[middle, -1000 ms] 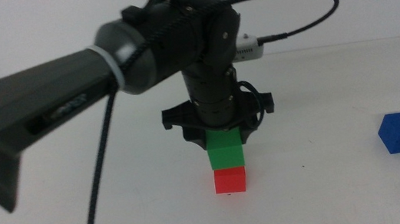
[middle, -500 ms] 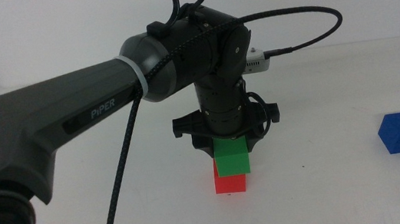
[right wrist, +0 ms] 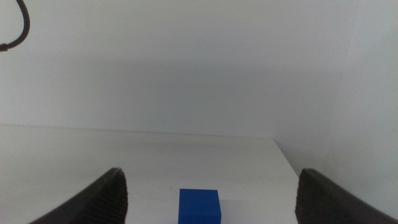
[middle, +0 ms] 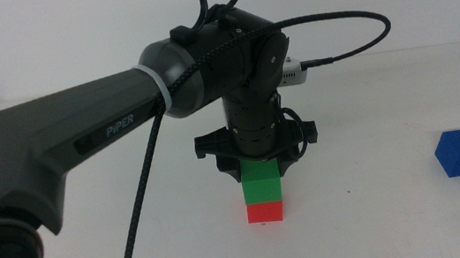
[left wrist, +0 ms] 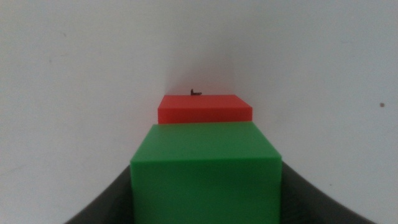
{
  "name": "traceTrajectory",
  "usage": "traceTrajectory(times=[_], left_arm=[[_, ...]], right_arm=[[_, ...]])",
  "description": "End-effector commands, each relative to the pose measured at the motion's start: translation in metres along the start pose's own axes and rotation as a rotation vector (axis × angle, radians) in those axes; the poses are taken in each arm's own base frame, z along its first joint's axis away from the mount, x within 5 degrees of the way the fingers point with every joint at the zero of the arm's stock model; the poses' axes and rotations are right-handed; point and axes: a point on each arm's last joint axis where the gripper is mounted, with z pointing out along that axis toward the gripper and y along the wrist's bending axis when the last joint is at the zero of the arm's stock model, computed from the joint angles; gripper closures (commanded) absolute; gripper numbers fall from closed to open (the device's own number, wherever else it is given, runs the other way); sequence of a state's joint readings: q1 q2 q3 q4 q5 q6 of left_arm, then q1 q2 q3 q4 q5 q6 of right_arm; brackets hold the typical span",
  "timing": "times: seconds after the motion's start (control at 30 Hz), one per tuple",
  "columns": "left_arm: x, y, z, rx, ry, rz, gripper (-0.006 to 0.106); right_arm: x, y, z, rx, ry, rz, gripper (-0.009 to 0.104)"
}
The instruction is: Stack red cubes first, then green, then blue cubes in a specific spot.
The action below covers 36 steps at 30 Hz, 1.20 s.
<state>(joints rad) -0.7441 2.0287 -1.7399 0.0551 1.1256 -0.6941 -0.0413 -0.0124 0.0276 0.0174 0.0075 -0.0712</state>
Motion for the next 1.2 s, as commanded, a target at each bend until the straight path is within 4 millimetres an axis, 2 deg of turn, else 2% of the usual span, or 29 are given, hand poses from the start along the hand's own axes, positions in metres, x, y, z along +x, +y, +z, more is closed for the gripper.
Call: traceTrajectory(times=[0.0,0.13,0.27,0.3,0.47,0.73,0.93,1.17], left_arm=[[-0.005,-0.004,-0.029,0.057,-0.076,-0.011,0.077],[-0.005,-0.005,-0.02,0.053,-0.056,-0.014,0.076],[-0.005,-0.005,-0.02,0.052,-0.059,-0.012,0.069],[-0.006,-0.006,-0.021,0.055,-0.079,-0.008,0.032],[-0.008,-0.006,-0.021,0.055,-0.1,0.003,0.018],[-0.009,-0.004,-0.027,0.047,-0.125,0.027,0.013],[-0.008,0.001,-0.057,0.073,-0.185,0.036,0.01],[-0.003,0.012,-0.103,0.101,-0.272,0.069,0.009]], right_arm=[[-0.012,-0.001,-0.002,0.012,-0.102,-0.022,0.024],[-0.012,-0.001,-0.002,0.012,-0.102,-0.022,0.024],[-0.012,-0.001,-0.002,0.012,-0.102,-0.022,0.024],[-0.012,-0.001,-0.002,0.012,-0.102,-0.022,0.024],[-0.012,-0.001,-0.002,0.012,-0.102,-0.022,0.024],[-0.012,-0.001,-0.002,0.012,-0.102,-0.022,0.024],[-0.012,-0.001,-0.002,0.012,-0.102,-0.022,0.024],[-0.012,-0.001,-0.002,0.012,-0.102,-0.022,0.024]])
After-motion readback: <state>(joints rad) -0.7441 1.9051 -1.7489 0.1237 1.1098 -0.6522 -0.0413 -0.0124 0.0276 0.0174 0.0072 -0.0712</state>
